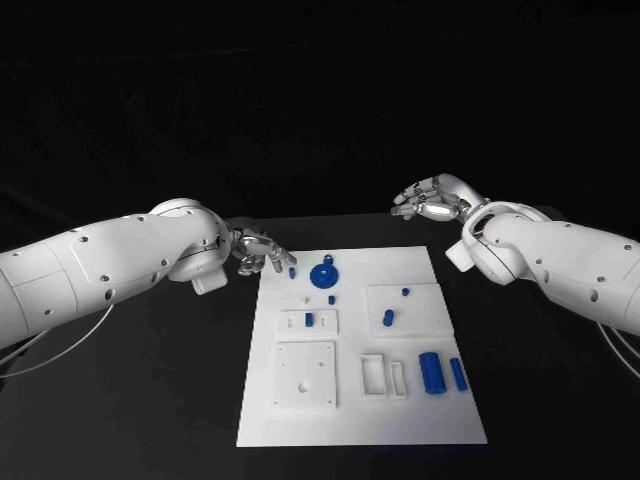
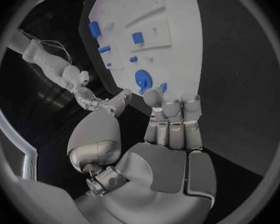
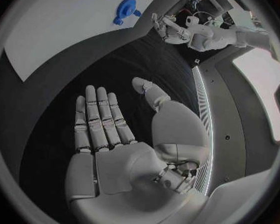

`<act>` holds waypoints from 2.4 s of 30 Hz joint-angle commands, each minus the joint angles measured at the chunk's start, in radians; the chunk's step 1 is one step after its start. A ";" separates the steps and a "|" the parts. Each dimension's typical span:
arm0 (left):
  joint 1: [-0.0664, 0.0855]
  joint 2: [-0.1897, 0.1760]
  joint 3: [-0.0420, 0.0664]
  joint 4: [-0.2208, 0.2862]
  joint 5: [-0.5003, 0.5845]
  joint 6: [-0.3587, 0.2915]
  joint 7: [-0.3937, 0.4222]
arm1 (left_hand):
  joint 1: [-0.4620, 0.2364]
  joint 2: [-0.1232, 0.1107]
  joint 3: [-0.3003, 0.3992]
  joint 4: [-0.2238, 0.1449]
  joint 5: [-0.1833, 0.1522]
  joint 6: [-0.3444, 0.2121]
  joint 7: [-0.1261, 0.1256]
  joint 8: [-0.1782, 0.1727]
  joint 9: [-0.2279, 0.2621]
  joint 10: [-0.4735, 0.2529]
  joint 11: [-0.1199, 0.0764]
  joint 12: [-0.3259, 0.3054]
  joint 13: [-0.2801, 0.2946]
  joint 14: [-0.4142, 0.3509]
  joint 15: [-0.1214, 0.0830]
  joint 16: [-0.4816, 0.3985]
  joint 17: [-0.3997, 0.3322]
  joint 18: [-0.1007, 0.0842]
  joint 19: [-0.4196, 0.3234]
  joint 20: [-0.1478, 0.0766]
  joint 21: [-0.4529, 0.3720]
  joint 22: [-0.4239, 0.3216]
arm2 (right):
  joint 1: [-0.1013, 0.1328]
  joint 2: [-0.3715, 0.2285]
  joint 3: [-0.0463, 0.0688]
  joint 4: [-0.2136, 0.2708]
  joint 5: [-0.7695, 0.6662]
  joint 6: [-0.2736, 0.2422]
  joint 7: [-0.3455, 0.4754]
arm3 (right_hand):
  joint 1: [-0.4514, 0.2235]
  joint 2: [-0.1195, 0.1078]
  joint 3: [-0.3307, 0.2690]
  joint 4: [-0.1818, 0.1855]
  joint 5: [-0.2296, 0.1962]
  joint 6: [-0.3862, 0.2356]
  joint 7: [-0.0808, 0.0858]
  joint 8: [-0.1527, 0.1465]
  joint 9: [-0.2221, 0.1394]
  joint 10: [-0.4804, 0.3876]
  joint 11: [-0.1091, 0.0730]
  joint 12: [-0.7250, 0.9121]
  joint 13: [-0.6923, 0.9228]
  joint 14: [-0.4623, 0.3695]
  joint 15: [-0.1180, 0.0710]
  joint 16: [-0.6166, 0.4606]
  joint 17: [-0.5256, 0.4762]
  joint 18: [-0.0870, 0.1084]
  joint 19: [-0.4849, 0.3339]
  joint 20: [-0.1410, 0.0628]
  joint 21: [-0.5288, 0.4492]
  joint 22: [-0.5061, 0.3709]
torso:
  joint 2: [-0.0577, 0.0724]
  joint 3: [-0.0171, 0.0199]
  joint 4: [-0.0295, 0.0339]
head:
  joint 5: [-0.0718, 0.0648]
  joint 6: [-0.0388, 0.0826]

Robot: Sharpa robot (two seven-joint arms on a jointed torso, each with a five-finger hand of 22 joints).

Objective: Assemble the parts on the task board

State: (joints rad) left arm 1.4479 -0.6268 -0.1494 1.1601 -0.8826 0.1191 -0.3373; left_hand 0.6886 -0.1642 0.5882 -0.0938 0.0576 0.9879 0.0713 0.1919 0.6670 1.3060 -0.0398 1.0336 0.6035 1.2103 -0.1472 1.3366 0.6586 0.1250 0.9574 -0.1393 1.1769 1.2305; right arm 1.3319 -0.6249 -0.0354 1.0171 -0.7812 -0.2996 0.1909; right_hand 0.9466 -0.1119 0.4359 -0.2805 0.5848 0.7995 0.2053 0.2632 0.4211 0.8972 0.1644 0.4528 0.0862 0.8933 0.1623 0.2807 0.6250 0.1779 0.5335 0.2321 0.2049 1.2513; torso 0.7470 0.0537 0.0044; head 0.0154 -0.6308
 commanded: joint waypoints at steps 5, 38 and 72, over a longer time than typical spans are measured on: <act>0.023 0.053 0.003 -0.080 -0.154 0.122 -0.028 | 0.017 0.050 -0.025 0.003 0.085 0.008 -0.005 0.021 0.022 0.001 -0.009 -0.009 -0.002 -0.005 -0.009 -0.005 -0.001 0.003 -0.004 -0.089 -0.003 0.001 | 0.000 -0.001 0.001 0.006 0.004 0.002 0.003 | -0.007 0.004 0.001 0.005 0.006 -0.007 0.007 0.006 -0.002 0.000 0.003 0.005 -0.002 -0.004 -0.001 -0.004 0.000 0.018 -0.002 0.001 -0.003 0.001 | 0.004 -0.0018 -0.0034 | 0.005 0.006; 0.011 0.192 0.003 -0.283 -0.150 0.163 0.000 | 0.012 0.056 -0.049 0.020 0.066 -0.007 -0.004 0.026 0.033 0.001 -0.008 -0.011 -0.003 -0.007 -0.008 -0.005 0.000 0.001 -0.009 -0.092 -0.006 0.001 | 0.002 -0.003 0.002 0.021 0.004 -0.005 0.005 | -0.007 0.006 0.002 0.007 0.007 -0.007 0.007 0.007 -0.003 0.001 0.002 0.006 -0.003 -0.004 -0.001 -0.004 0.000 0.019 -0.001 0.002 -0.004 0.003 | 0.018 -0.0033 -0.0098 | 0.000 0.006; -0.036 0.237 0.003 -0.362 -0.078 0.180 0.021 | 0.032 0.121 -0.064 0.004 0.073 -0.014 -0.003 0.032 0.041 -0.003 -0.007 -0.010 -0.001 -0.011 -0.007 -0.004 0.002 -0.002 -0.015 -0.095 -0.005 0.004 | 0.008 0.003 0.002 0.024 0.004 -0.004 0.004 | -0.007 0.006 0.004 0.007 0.007 -0.007 0.007 0.007 -0.004 0.001 0.002 0.007 -0.005 -0.004 -0.001 -0.004 0.001 0.020 -0.001 0.002 -0.004 0.003 | 0.022 -0.0010 -0.0127 | -0.003 -0.002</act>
State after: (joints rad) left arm 1.4196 -0.3942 -0.1430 0.7997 -0.9895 0.2881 -0.3265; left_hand 0.7210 -0.0497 0.5293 -0.0903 0.1268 0.9817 0.0670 0.2256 0.7094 1.3112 -0.0452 1.0291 0.6012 1.2015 -0.1524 1.3358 0.6597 0.1158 0.9501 -0.1395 1.1769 1.2332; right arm 1.3393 -0.6231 -0.0343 1.0418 -0.7809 -0.3021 0.1908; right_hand 0.9466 -0.1119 0.4386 -0.2777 0.5848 0.7996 0.2053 0.2668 0.4190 0.8972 0.1644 0.4567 0.0826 0.8933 0.1623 0.2807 0.6251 0.1779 0.5338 0.2319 0.2050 1.2534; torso 0.7692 0.0527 -0.0094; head 0.0130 -0.6325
